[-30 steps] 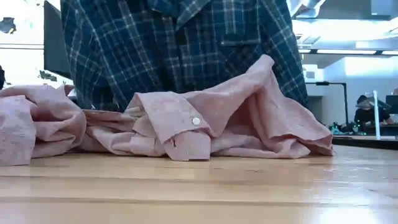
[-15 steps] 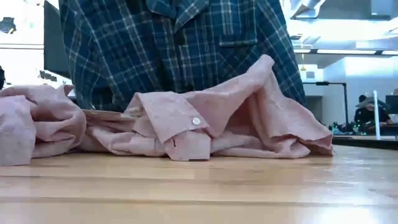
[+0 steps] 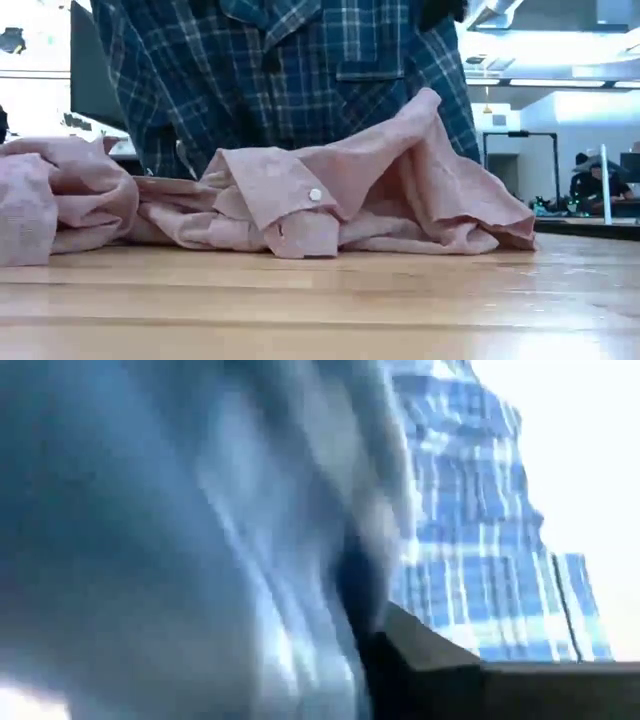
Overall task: Hang clothes
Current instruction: Unhang the blue long sleeve shirt from the hanger rack
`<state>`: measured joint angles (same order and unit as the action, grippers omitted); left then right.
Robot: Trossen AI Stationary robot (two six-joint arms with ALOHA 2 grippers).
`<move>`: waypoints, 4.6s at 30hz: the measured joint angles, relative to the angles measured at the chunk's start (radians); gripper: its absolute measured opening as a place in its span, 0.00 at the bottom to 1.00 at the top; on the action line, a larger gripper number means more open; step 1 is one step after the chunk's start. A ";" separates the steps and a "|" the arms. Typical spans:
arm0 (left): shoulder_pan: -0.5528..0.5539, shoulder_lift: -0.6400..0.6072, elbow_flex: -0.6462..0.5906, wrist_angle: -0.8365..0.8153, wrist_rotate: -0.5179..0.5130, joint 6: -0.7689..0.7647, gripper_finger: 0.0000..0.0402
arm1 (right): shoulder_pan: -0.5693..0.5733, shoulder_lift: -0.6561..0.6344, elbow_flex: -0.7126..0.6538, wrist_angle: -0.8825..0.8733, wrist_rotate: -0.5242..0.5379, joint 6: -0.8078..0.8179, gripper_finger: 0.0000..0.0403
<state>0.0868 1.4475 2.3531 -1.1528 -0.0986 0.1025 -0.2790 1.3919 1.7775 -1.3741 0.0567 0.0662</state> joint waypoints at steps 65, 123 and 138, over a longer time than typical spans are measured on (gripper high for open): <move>-0.132 -0.026 0.001 0.483 -0.071 0.021 0.06 | 0.407 -0.336 0.233 0.706 -0.569 0.388 0.00; -0.013 -0.198 -0.583 -0.015 -0.486 -0.263 0.06 | 0.504 -0.229 -0.750 0.261 0.049 0.957 0.52; 0.019 -0.375 -1.516 0.569 -0.519 -0.277 0.08 | 0.528 -0.194 -0.750 0.260 0.047 0.954 0.52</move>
<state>0.1059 1.0728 0.8369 -0.5840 -0.6178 -0.1744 0.2493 1.1976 1.0275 -1.1137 0.1040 1.0203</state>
